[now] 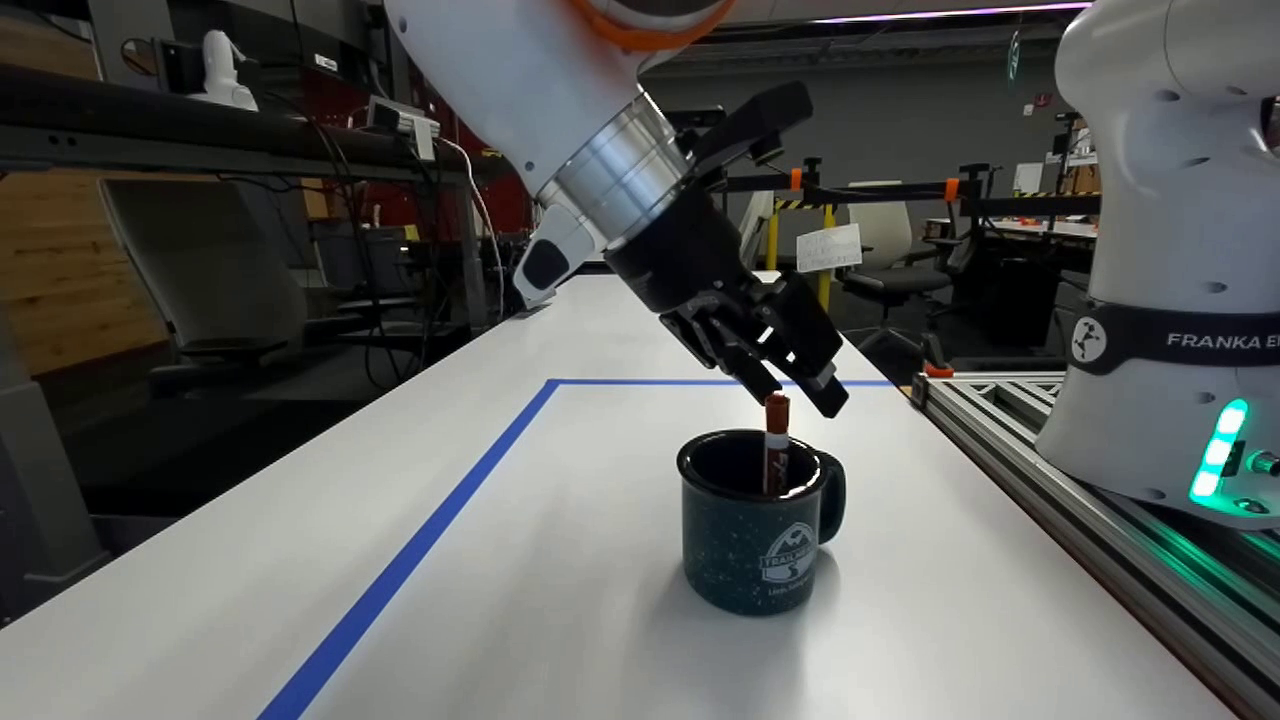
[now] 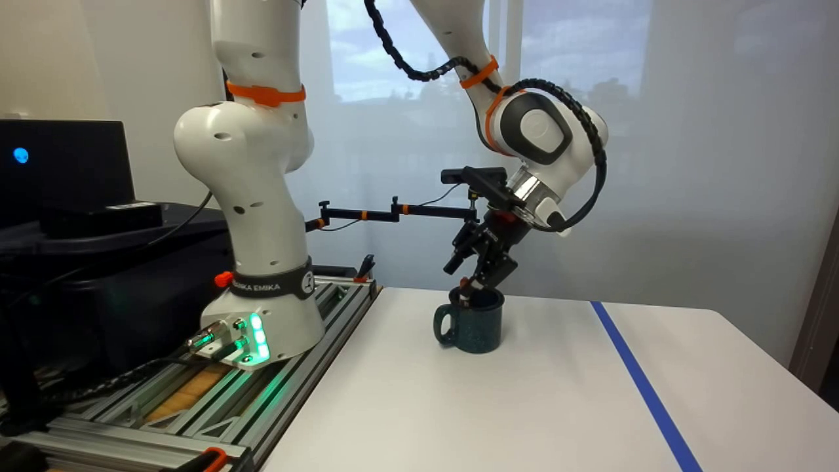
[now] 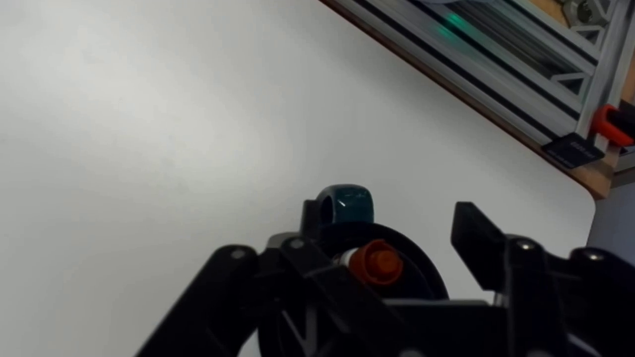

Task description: Remove the red marker from the dark green mug.

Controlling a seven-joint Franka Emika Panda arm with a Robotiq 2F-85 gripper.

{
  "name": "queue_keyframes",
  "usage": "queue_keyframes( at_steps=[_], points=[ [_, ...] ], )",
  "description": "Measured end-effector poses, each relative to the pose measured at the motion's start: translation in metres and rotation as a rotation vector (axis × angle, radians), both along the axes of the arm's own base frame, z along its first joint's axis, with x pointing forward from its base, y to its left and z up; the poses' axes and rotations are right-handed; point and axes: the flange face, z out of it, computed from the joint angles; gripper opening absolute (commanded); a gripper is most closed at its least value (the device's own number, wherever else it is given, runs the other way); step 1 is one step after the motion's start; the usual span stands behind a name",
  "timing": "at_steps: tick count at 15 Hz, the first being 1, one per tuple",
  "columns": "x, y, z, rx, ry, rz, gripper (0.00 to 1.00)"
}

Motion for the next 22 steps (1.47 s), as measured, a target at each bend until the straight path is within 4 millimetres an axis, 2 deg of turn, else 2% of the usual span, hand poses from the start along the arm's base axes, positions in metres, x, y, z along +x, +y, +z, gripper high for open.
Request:
queue_keyframes(
  at_steps=[4,5,7,8,10,15,22],
  points=[
    [0.002,0.0,0.001,-0.021,-0.011,0.003,0.69],
    [0.002,0.0,0.001,-0.03,-0.014,0.007,0.59],
    [0.003,-0.002,0.001,-0.044,-0.02,0.013,0.5],
    [0.003,-0.002,0.001,-0.05,-0.022,0.017,0.52],
    [0.003,-0.002,0.001,-0.054,-0.025,0.023,0.48],
    [0.002,0.003,0.001,-0.055,-0.026,0.036,0.54],
    [0.007,0.011,-0.001,-0.066,-0.08,0.033,0.55]
  ],
)
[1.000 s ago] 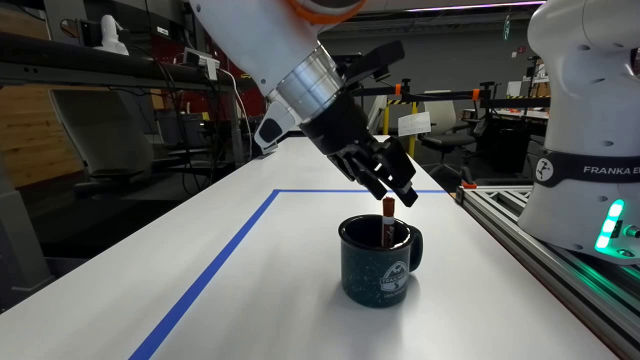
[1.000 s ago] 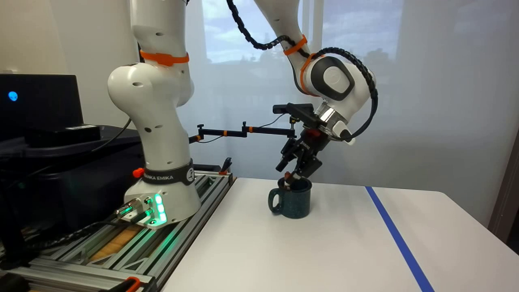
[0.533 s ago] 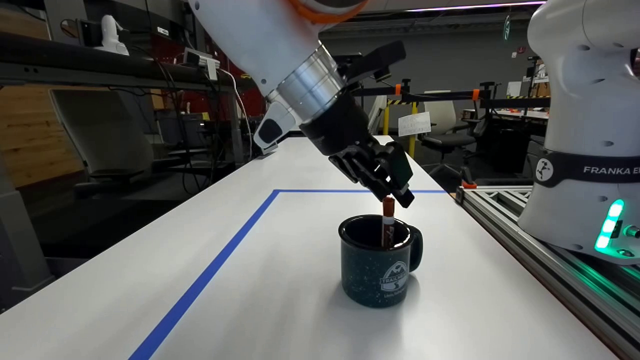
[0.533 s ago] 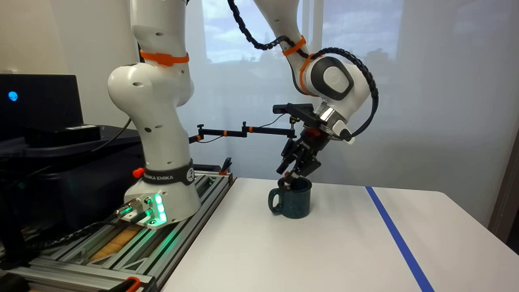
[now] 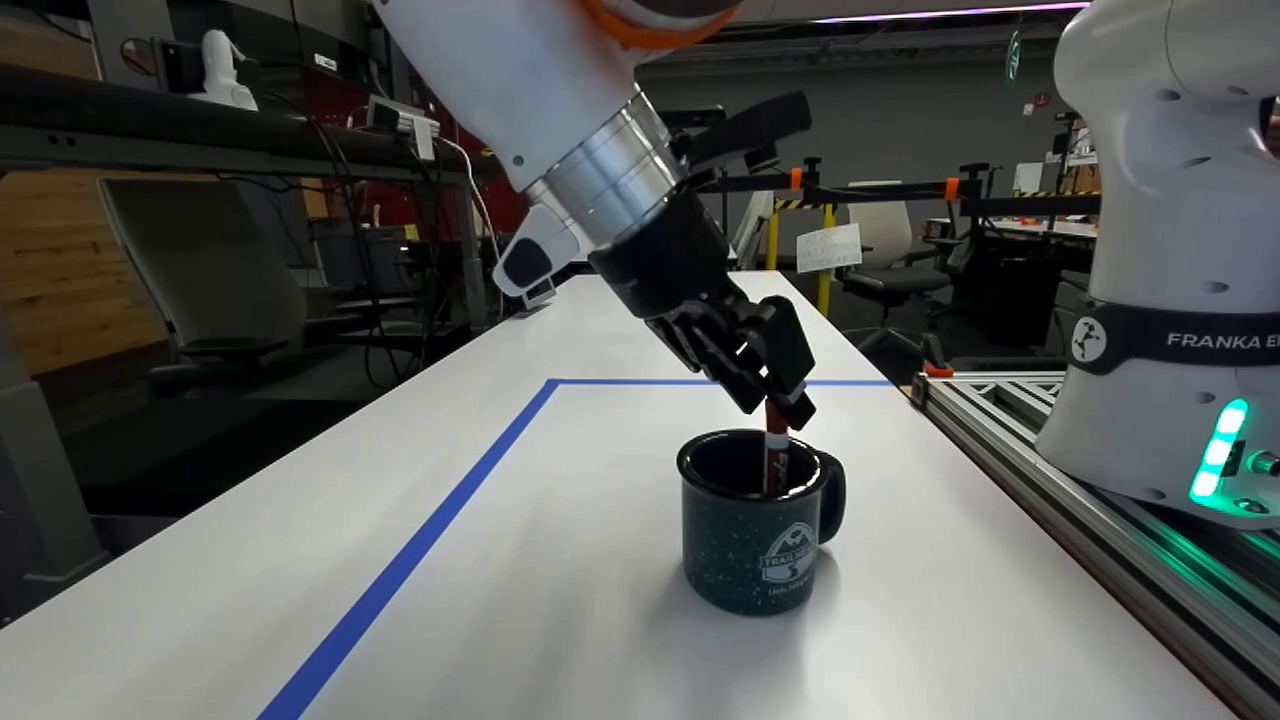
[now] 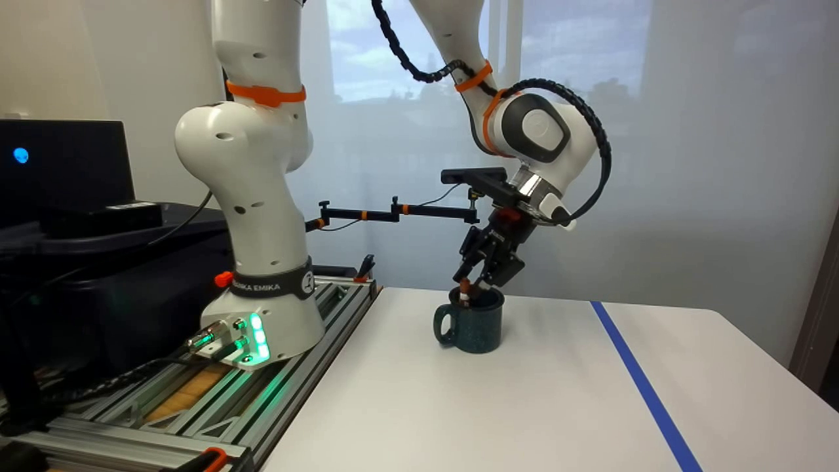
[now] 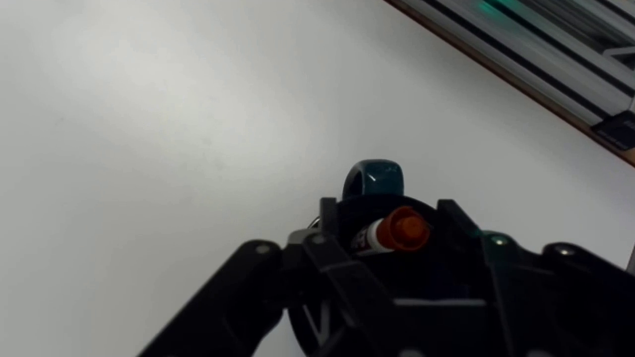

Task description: Remove the red marker from the dark green mug.

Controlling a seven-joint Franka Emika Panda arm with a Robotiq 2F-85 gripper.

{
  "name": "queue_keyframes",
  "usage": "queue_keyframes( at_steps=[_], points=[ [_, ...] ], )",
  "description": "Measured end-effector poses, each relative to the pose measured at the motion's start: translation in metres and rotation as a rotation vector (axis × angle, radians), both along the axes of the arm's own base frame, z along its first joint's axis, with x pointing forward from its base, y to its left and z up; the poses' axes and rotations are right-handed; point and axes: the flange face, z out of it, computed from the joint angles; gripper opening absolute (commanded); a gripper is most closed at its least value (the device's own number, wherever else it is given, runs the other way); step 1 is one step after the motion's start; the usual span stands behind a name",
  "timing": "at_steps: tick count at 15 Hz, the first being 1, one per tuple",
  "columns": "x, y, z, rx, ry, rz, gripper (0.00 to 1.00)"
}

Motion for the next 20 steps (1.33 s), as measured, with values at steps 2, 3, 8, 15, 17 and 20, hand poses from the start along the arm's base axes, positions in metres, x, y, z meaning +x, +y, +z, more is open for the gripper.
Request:
queue_keyframes(
  at_steps=[2,3,8,15,17,20],
  points=[
    [0.001,0.002,-0.002,0.001,-0.01,-0.002,0.51],
    [0.001,0.003,-0.003,0.001,-0.014,-0.004,0.48],
    [0.0,0.007,-0.007,0.0,-0.01,0.003,0.05],
    [0.0,0.008,-0.007,0.002,-0.007,0.001,0.05],
    [0.003,0.008,-0.002,0.003,-0.017,-0.001,0.05],
    [0.013,0.007,0.02,0.005,-0.052,-0.01,0.05]
  ],
)
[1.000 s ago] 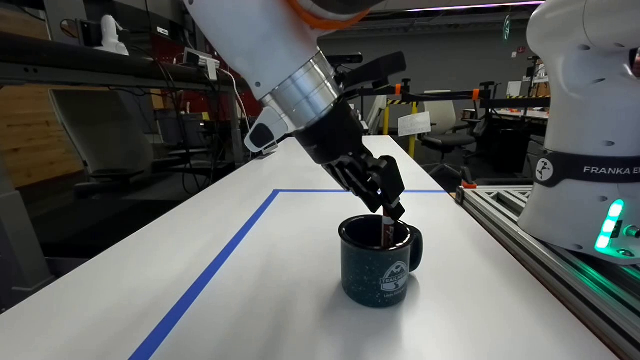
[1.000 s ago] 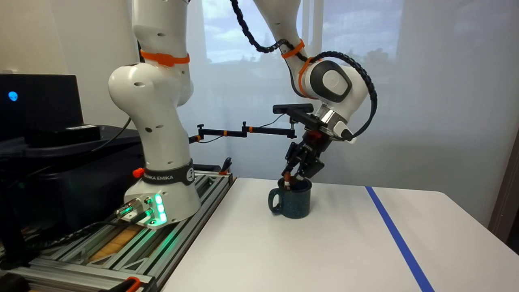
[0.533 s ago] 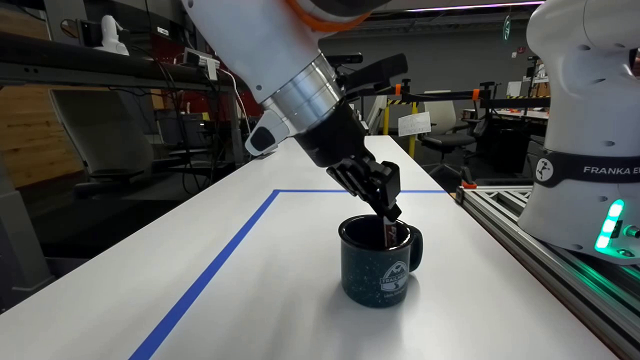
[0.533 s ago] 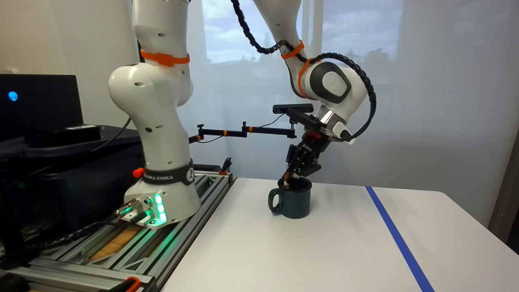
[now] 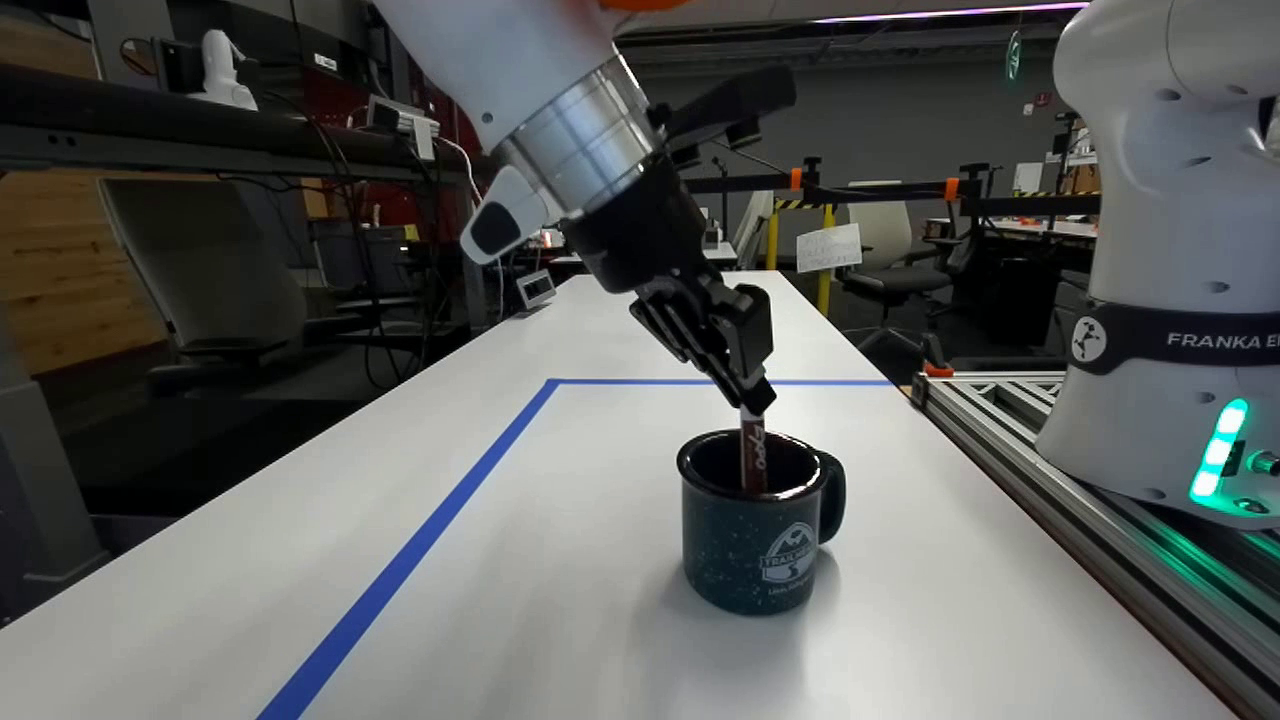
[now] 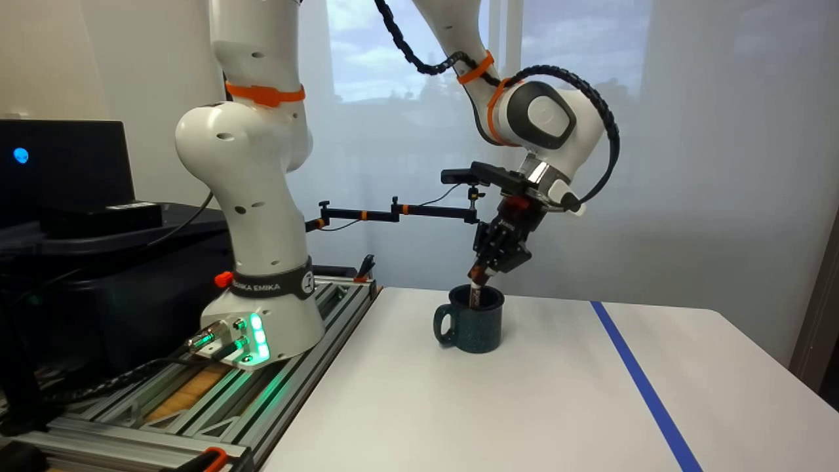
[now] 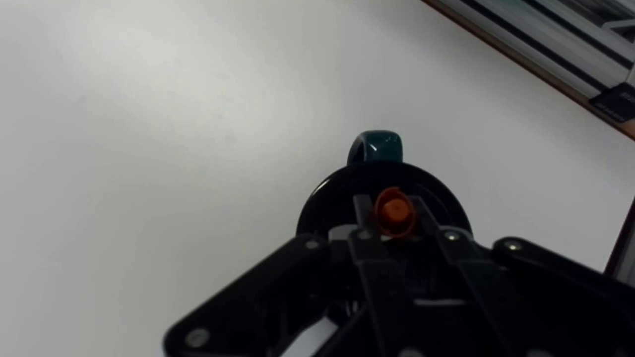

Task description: Remove the red marker from the dark green mug.

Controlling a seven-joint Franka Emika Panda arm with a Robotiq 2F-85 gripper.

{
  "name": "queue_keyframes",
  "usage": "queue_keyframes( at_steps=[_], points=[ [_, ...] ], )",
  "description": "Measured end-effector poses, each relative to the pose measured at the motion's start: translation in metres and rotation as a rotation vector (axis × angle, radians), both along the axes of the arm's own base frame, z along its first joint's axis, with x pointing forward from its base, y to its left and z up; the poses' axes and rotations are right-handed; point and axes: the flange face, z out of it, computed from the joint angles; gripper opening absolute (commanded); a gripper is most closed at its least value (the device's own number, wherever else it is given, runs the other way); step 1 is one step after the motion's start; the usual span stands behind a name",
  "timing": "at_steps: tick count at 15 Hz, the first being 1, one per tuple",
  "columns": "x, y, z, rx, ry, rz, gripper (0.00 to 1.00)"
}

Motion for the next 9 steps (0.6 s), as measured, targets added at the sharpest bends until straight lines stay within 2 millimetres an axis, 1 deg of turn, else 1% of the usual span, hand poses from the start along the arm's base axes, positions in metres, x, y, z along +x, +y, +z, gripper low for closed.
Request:
queue_keyframes(
  at_steps=[3,6,8,9],
  points=[
    [0.009,0.0,0.037,0.009,-0.062,-0.006,0.05],
    [0.012,0.0,0.075,0.03,-0.134,-0.006,0.05],
    [0.013,-0.003,0.099,0.021,-0.193,-0.008,0.05],
    [0.013,-0.007,0.111,-0.012,-0.231,-0.004,0.05]
  ],
)
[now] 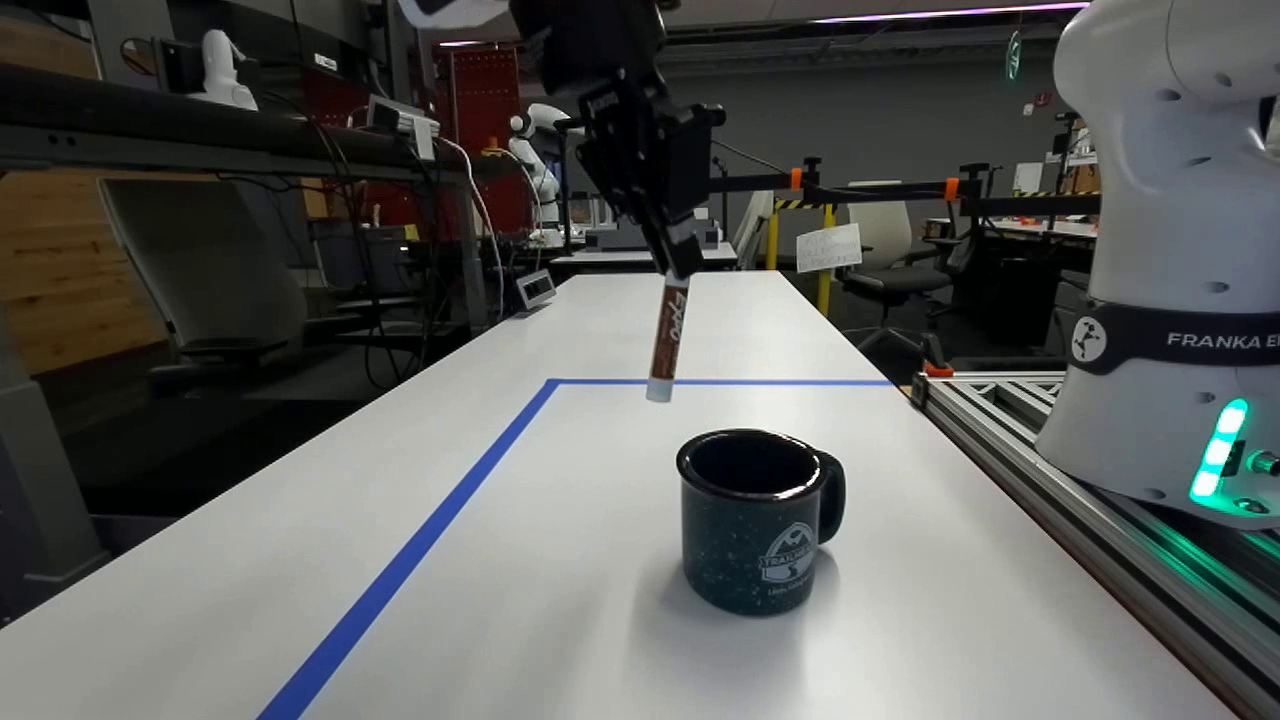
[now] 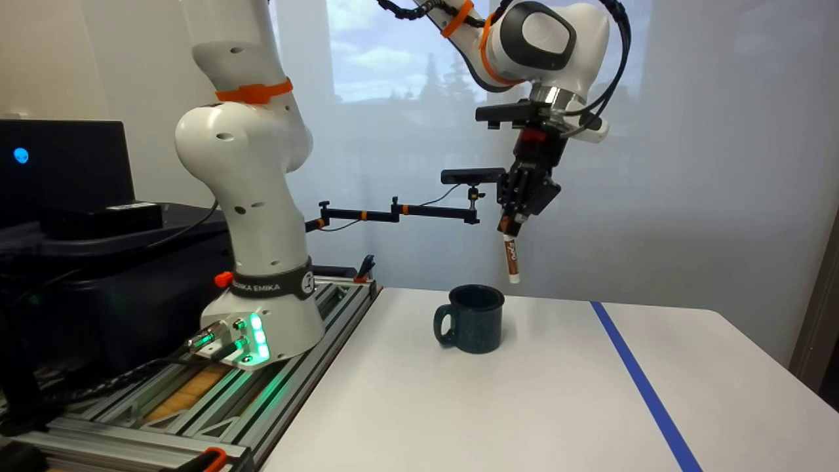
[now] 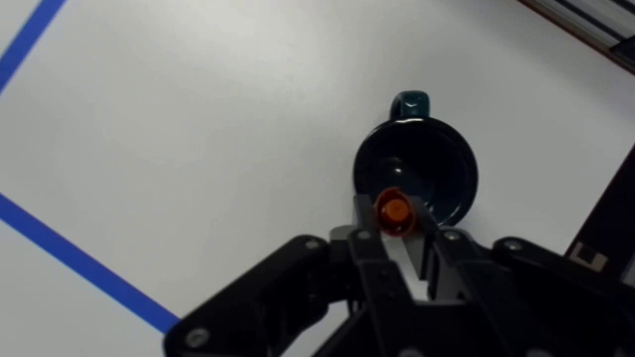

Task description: Remove the red marker from the dark green mug.

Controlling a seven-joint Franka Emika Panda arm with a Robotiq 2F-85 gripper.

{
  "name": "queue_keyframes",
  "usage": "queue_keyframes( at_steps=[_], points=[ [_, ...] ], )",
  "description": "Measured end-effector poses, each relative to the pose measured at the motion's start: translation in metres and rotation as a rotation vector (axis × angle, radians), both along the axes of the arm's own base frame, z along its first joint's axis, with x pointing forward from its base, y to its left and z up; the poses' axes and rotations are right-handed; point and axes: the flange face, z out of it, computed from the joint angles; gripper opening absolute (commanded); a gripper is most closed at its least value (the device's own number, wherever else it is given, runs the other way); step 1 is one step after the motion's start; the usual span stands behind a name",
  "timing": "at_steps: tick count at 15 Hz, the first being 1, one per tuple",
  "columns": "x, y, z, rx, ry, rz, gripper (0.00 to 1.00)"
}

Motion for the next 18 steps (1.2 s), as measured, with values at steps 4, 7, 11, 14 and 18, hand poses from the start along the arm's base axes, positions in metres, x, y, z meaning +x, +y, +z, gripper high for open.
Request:
queue_keyframes(
  at_steps=[4,7,11,14,18],
  points=[
    [-0.003,-0.02,0.019,-0.143,-0.145,0.008,0.05],
    [-0.006,-0.029,-0.006,-0.142,-0.224,0.007,0.05],
    [-0.02,-0.034,-0.055,-0.107,-0.302,0.037,0.05],
    [-0.032,-0.035,-0.086,-0.076,-0.343,0.055,0.05],
    [-0.046,-0.042,-0.114,-0.037,-0.362,0.037,0.05]
  ],
)
